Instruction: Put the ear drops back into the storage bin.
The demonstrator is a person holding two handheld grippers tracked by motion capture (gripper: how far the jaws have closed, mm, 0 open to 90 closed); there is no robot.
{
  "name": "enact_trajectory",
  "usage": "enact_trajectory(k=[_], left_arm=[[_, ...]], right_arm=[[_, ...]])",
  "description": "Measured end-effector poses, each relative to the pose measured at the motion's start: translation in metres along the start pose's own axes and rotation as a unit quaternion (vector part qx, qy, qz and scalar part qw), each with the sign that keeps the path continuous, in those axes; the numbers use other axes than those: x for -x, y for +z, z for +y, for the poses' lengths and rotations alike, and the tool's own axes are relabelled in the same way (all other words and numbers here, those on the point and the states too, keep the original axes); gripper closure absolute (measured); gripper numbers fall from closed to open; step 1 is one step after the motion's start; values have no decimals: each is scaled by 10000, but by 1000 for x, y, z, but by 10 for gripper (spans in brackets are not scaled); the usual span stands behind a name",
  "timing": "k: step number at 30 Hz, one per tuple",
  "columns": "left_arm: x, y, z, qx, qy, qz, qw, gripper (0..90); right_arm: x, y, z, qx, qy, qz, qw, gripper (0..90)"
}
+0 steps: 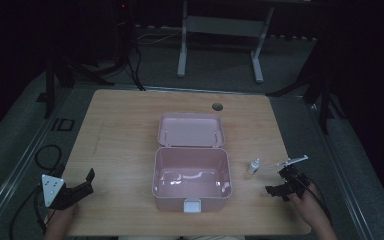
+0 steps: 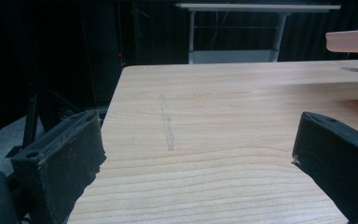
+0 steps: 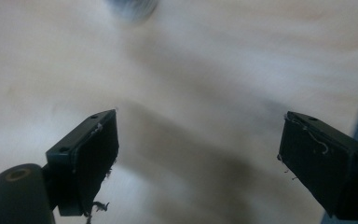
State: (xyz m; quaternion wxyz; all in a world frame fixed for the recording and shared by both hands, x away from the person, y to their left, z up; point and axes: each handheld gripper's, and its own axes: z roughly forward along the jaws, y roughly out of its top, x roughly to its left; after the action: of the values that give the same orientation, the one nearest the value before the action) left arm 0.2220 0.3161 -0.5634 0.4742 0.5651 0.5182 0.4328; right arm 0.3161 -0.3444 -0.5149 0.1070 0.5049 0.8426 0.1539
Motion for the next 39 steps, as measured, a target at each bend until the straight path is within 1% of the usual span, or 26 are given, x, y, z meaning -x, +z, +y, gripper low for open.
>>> enact_trajectory(k=[1,2,3,4,5,6,9,12,14,15,17,19,21,24,25,27,29,30,32,34,36,38,39], left_arm=[[0,0,0,1,2,-1,10000,20],[0,0,0,0,2,-2,10000,20],[0,0,0,0,2,-2,10000,20],[0,0,0,-1,9,-3,10000,20],[0,0,0,-1,9,-3,10000,20],[0,0,0,-3,5,-3,10000,20],[0,0,0,-6,2,3,10000,20],[-3,0,0,-5,-101,35,9999,20],[-3,0,0,-8,-104,34,9999,20],[-2,0,0,-10,-63,28,10000,20],[-1,1,0,-16,-46,26,10000,20],[-1,1,0,-8,-42,42,10000,20],[-1,1,0,-4,-35,42,10000,20],[0,1,0,-22,-8,33,10000,20],[0,1,0,-27,-7,30,10000,20],[0,1,0,-20,-2,24,10000,20],[0,1,0,-16,8,9,10000,20],[0,1,0,-8,14,1,10000,20],[0,1,0,-6,20,-10,10000,20],[0,0,0,4,30,-19,10000,20],[0,0,0,-1,30,-23,10000,20],[0,0,0,5,26,-28,10000,20],[0,0,0,5,26,-28,10000,20]], right_arm=[[-2,0,0,-156,-72,29,9998,116],[-5,0,1,-390,-207,61,9990,116],[-5,0,1,-390,-207,61,9990,116],[-8,1,2,-642,-352,91,9973,117],[-8,1,2,-642,-352,91,9973,117],[-11,1,4,-801,-453,143,9957,117],[-12,-2,7,-968,-576,198,9934,117],[-12,-7,10,-1132,-652,256,9911,116],[-13,-11,12,-1200,-663,290,9901,117],[-13,-13,12,-1260,-680,317,9892,117],[-14,-15,13,-1346,-814,323,9870,116],[-14,-13,14,-1412,-802,487,9855,116],[-15,-12,15,-1532,-906,541,9825,116],[-14,-10,17,-1767,-1073,540,9769,130],[-14,-9,17,-1855,-1107,559,9748,130],[-12,-7,20,-1948,-1088,623,9728,127],[-10,-6,22,-2010,-1075,567,9720,127],[-10,-5,24,-2008,-1067,520,9724,128],[-8,-5,28,-1925,-1015,407,9752,128],[-7,-5,32,-1889,-952,400,9766,127],[-7,-5,35,-1874,-918,383,9772,127],[-6,-5,39,-1882,-956,362,9768,128],[-6,-5,41,-1895,-929,350,9769,128]])
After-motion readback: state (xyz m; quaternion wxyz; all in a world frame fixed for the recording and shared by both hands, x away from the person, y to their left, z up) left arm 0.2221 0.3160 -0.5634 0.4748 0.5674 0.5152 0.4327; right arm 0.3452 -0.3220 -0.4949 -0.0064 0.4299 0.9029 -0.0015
